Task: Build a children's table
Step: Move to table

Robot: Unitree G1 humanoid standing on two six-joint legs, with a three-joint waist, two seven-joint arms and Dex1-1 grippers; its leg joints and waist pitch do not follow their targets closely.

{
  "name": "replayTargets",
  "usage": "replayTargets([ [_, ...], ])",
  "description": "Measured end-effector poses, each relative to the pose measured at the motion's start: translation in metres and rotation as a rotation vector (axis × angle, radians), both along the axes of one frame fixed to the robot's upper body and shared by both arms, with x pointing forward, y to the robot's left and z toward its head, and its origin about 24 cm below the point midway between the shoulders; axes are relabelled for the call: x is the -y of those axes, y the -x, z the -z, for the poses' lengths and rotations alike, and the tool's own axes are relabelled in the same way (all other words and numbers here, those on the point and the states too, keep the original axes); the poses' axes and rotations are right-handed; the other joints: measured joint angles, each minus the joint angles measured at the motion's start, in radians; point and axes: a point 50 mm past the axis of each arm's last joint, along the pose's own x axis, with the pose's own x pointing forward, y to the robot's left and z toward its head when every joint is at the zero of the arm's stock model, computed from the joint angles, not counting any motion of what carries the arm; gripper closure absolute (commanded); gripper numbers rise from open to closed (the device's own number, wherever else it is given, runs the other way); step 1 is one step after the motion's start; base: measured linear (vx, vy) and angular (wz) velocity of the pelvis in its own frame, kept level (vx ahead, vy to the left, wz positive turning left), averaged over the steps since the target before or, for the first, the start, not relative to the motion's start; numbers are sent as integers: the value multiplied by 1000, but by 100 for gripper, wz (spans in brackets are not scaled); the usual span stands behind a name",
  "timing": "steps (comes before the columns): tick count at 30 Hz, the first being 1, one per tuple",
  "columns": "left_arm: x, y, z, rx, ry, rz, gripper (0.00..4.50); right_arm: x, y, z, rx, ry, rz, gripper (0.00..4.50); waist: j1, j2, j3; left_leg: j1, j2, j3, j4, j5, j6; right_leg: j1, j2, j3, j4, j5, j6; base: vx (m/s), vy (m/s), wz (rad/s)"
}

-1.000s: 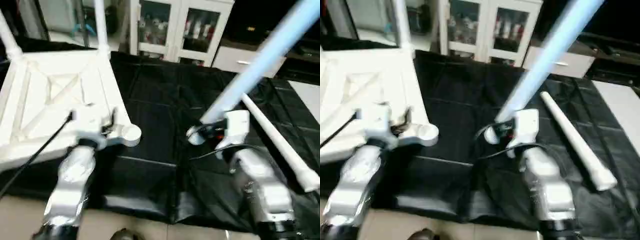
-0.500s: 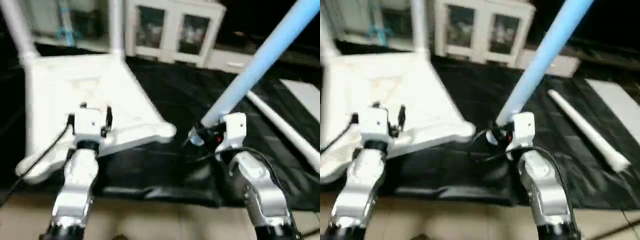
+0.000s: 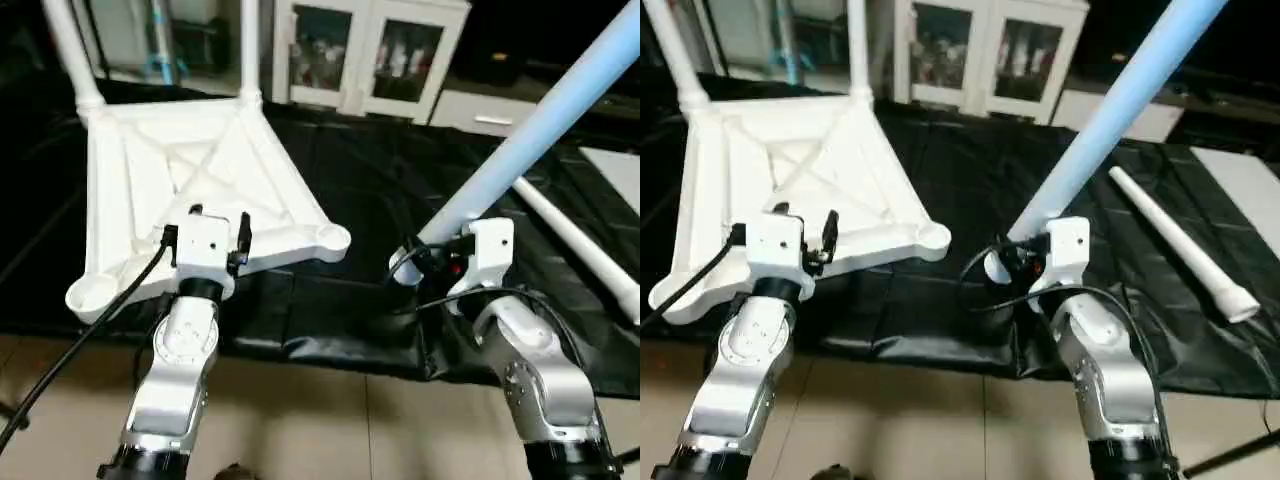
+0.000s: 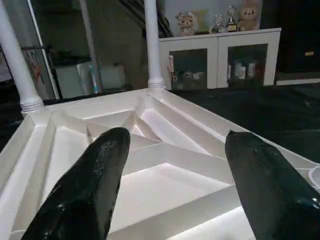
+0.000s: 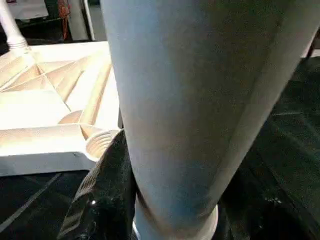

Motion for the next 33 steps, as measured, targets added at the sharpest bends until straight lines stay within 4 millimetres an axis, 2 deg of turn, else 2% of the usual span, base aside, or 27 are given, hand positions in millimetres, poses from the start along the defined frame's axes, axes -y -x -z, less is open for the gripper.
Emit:
replayTargets([
  [4, 5, -1, 0, -3, 13, 34, 102, -1, 2, 3, -13, -2, -6, 265, 10, 1, 0, 13, 6, 17, -14, -3, 5, 10, -1, 1, -22, 0, 1, 0, 0, 0],
  [5, 5, -1, 0, -8, 14, 38, 102, -1, 2, 4, -15, -2, -7, 265, 10, 2, 1, 20, 8, 21, -19, -5, 7, 19, 0, 0, -31, 0, 1, 51, 18, -6],
  [7, 6, -1, 3, -23, 25, 64, 102, -1, 3, 4, -19, -6, -11, 265, 7, 13, 5, 41, 11, 27, -28, -7, 11, 40, 1, -1, -52, 0, 1, 70, 25, -5],
  [8, 6, -1, 3, -21, 26, 81, 102, -2, 5, 3, -19, -8, -14, 265, 4, 16, 5, 49, 11, 27, -33, -8, 11, 45, 2, 0, -59, 0, 1, 77, 25, -5],
  [9, 7, -1, 3, -16, 31, 94, 102, -2, 6, 3, -16, -10, -18, 265, -1, 17, 5, 57, 11, 26, -37, -8, 12, 53, 3, 0, -62, 0, 1, 100, 2, -6],
  [10, 4, 1, 4, -18, 27, 107, 102, -2, 6, 2, -10, -11, -24, 265, -12, 14, 3, 65, 11, 25, -37, -16, 10, 57, 3, 2, -58, -1, -1, 100, 2, -6],
  [12, -1, 8, 11, -27, 9, 138, 102, -2, 6, 0, -3, -5, -34, 265, -37, 7, -1, 76, 11, 18, -40, -28, -3, 56, 4, 3, -38, -21, -12, 134, -68, -5],
  [14, -2, 13, 18, -48, 14, 151, 102, 2, 7, 2, -8, 9, -30, 265, -51, 4, -4, 80, 14, 14, -46, -32, -6, 61, 10, 0, -28, -38, -24, 131, -107, -5],
  [15, -1, 15, 20, -57, 19, 155, 102, 5, 9, 3, -14, 17, -24, 265, -48, 6, -6, 69, 14, 19, -36, -39, 15, 67, 21, -1, -35, -43, -30, 137, -118, 4],
  [16, 5, 17, 23, -65, 30, 175, 102, 11, 11, 7, -29, 27, -19, 265, -42, 11, -8, 45, 19, 29, 24, -73, 78, 76, 35, -1, -47, -46, -34, 137, -118, 4],
  [17, 8, 18, 23, -67, 36, 182, 102, 14, 12, 8, -34, 32, -19, 265, -31, 15, -10, 19, 13, 34, 72, -86, 100, 82, 45, -2, -55, -49, -37, 142, -90, 4],
  [18, 8, 18, 24, -69, 38, 180, 102, 14, 12, 8, -29, 34, -27, 265, -22, 27, -15, 4, 6, 34, 73, -85, 99, 89, 59, -12, -64, -51, -37, 144, -69, 1],
  [19, 5, 19, 23, -65, 36, 167, 102, 12, 10, 5, -9, 39, -44, 265, -16, 50, -21, 4, 11, 12, 52, -76, 59, 91, 79, -31, -55, -57, -24, 144, -69, 1],
  [20, -3, 23, 26, -72, 30, 133, 102, 1, 9, 3, 1, 26, -88, 265, -21, 44, -23, 13, 6, 0, 54, -89, 47, 69, 64, -37, 4, -72, -6, 175, -91, -23],
  [21, -13, 25, 28, -87, 27, 82, 102, -11, 9, 1, 24, 15, -149, 265, -31, 38, -26, 28, 3, -22, 49, -94, 42, 33, 52, -28, 100, -80, 6, 157, -119, -28],
  [22, -14, 26, 28, -86, 27, 69, 102, -14, 10, 2, 26, 16, -169, 265, -30, 39, -26, 40, 3, -26, 40, -96, 38, 4, 43, -8, 127, -81, 5, 157, -119, -28],
  [23, -14, 28, 25, -73, 23, 62, 102, -14, 9, 1, 31, 20, -182, 265, -33, 36, -27, 47, 2, -27, 37, -99, 31, -24, 27, 12, 127, -79, 7, 112, -122, -7],
  [24, -13, 29, 21, -58, 23, 58, 102, -13, 9, 1, 35, 26, -187, 265, -40, 28, -27, 58, -2, -24, 34, -104, 22, -55, 0, 35, 106, -73, 9, 91, -145, -4],
  [25, -13, 30, 18, -46, 22, 50, 102, -11, 9, 1, 38, 29, -189, 265, -45, 18, -25, 68, -10, -20, 32, -109, 15, -66, -22, 53, 65, -57, -3, 91, -145, -4],
  [26, -13, 30, 15, -34, 22, 40, 102, -10, 9, 1, 39, 35, -192, 265, -50, -11, -24, 80, -18, -12, 33, -117, 10, -64, -39, 66, 46, 7, 2, 72, -208, 2],
  [27, -13, 33, 15, -33, 26, 27, 102, -7, 8, 4, 24, 41, -191, 265, -40, -11, -19, 87, -12, -8, 41, -129, 38, -48, -29, 67, 42, -4, 8, 76, -212, 0],
  [28, -7, 34, 15, -36, 49, 34, 102, -1, 8, 7, 9, 46, -175, 265, -27, -14, -12, 70, -11, 2, 123, -160, 140, -28, -20, 51, 25, -4, -8, 76, -212, 0],
  [29, -4, 34, 14, -33, 56, 43, 102, 4, 9, 9, 4, 45, -154, 265, -23, -6, -16, 33, -19, 12, 205, -167, 157, -6, -20, 22, 6, -4, -11, 95, -193, 17],
  [30, -6, 35, 12, -24, 50, 34, 102, 6, 9, 8, 7, 38, -137, 265, -19, -6, -15, 13, -34, 30, 211, -167, 156, 20, -25, -26, -20, -6, -14, 91, -195, 46],
  [31, -10, 35, 10, -18, 45, 20, 102, 5, 8, 7, 13, 29, -135, 265, -15, 4, -18, 4, -37, 47, 184, -167, 155, 41, -26, -72, -36, -7, -19, 91, -195, 46],
  [32, -15, 36, 9, -14, 41, 3, 102, 1, 8, 5, 23, 18, -142, 265, -11, 23, -18, 1, -33, 56, 140, -167, 156, 64, -22, -126, -48, -12, -24, 107, -155, 60],
  [33, -17, 36, 9, -14, 42, -3, 102, -2, 8, 4, 34, 3, -142, 265, -8, 49, -13, 6, -22, 51, 96, -150, 145, 92, -6, -179, -63, -17, -24, 137, -98, 48],
])
